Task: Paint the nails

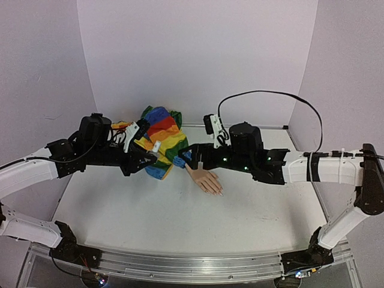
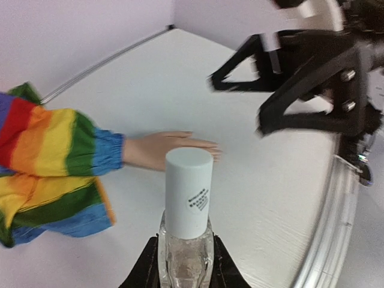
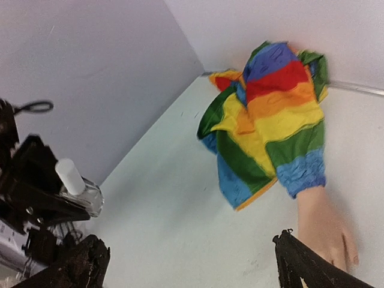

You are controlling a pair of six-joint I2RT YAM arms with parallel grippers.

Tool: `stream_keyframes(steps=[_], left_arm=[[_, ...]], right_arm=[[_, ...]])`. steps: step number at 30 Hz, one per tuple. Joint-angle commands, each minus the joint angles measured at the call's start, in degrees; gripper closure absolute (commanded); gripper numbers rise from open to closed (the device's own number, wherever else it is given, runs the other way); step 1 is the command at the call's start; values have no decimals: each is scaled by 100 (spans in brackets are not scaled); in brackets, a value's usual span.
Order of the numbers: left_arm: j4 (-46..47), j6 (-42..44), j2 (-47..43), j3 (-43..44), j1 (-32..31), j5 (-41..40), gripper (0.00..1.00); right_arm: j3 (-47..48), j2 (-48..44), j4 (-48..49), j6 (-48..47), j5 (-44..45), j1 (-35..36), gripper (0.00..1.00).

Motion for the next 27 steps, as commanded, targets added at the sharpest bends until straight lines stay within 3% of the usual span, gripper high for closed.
stream_keyframes(steps=[1,5,10,18,25,27], left_arm=[[456,-52,269,511,4,3055,100],[478,-156,576,663,4,4210,100],[530,-184,681,689,-14,4815,100],[569,-196,697,657,-31,5005,100],[588,-174,640,625,-33,4865,100],[584,-235,620,621,-33,4627,100]], right_arm=[[-111,-359,909,-506,-2414,78,2],[8,-316,1217,-636,-3658,83,2],[321,-30,1474,-579,-4261,81,27],[735,399,1698,-423,-4653,81,60],[746,463,1831,-330,-4755,83,75],[717,467,1829,-317,-4644,91,84]])
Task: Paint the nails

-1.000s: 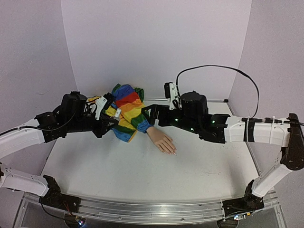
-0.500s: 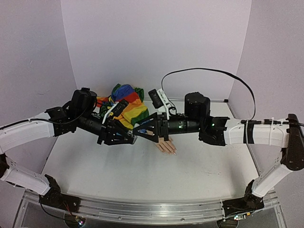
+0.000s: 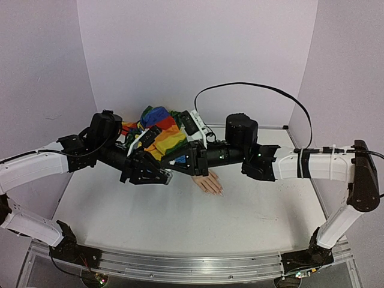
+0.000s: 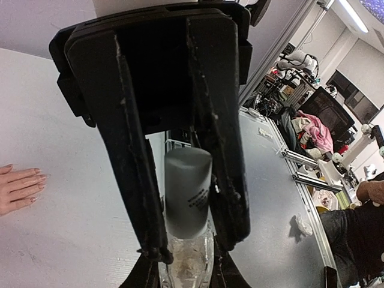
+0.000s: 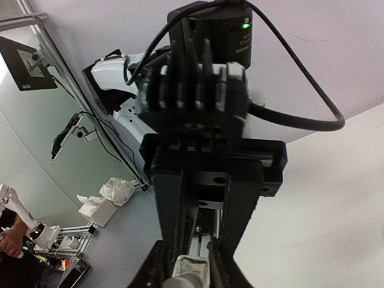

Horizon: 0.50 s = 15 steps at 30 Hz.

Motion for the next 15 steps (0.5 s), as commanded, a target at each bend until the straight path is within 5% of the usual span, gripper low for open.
stream_keyframes(steps=[1,4,9,15], left_arm=[[334,-78,-115,237,-15,-274,100],[328,-82,-176,186,-12,-1120,100],[152,-77,-338,92,-11,-3662,100],[-66,-82,-515,-12,-11,-6508,100]], right_arm=[[197,-40,479,65,-22,4,88],[180,35,427,95,174,12,100],[375,248,21,58,672,110,100],[981,657,-917,161,2341,274,100]])
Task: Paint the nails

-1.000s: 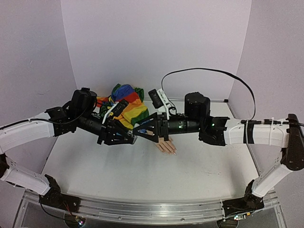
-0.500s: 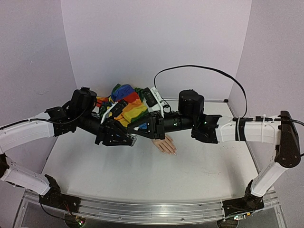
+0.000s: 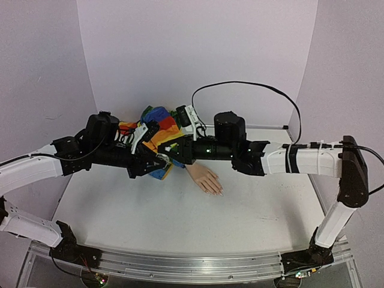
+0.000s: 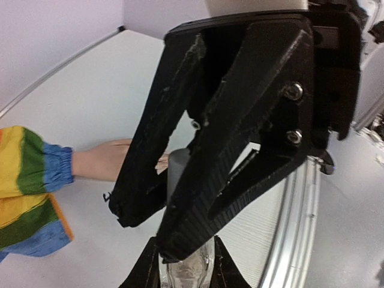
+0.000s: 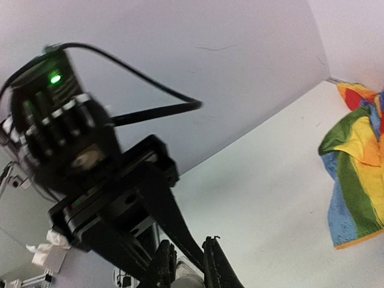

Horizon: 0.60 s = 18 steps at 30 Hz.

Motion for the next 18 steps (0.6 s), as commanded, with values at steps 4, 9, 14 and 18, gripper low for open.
stream_keyframes(steps=[4,9,14,18], left_arm=[[119,-148,-236,-20,191,-3728,100],[19,-151,-178,42,192,-4040,100],[-45,-147,-157,76,192,-3898,100],[-62,-148,-173,86,193,-3539,100]], right_arm=[[971,441,-1102,734,2492,468,100],[1742,794,-1737,1956,4050,894,100],[2528,1119,-1888,1773,4595,1268,100],[2574,1075,-1884,1459,4577,1273,100]])
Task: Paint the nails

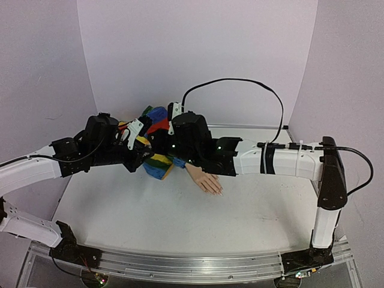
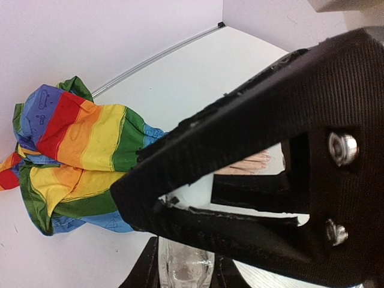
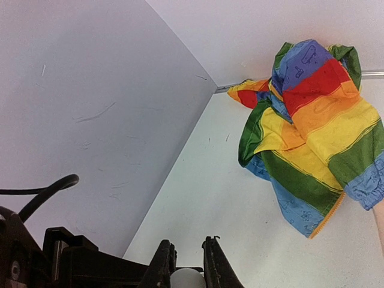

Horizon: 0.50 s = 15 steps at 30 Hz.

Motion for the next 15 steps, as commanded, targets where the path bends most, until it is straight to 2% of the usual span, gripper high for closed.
stream_keyframes(steps=[1,5,9,12,15], left_arm=[[24,-250,-83,149,306,-768,100],[15,-210,-98,158,306,-328,100],[22,-185,-123,173,306,233,100],[23,-156,-116,205,306,776,100],[49,-141,-98,241,306,1389,100]], right_arm=[[307,-248,-104,-370,55,302,95],[60,-652,-74,-1231,-163,298,61],[-530,-1206,-20,-2017,-415,257,38],[-1006,-1661,-3,-2327,-814,146,28],[-1464,-2033,47,-2411,-1464,-64,24]])
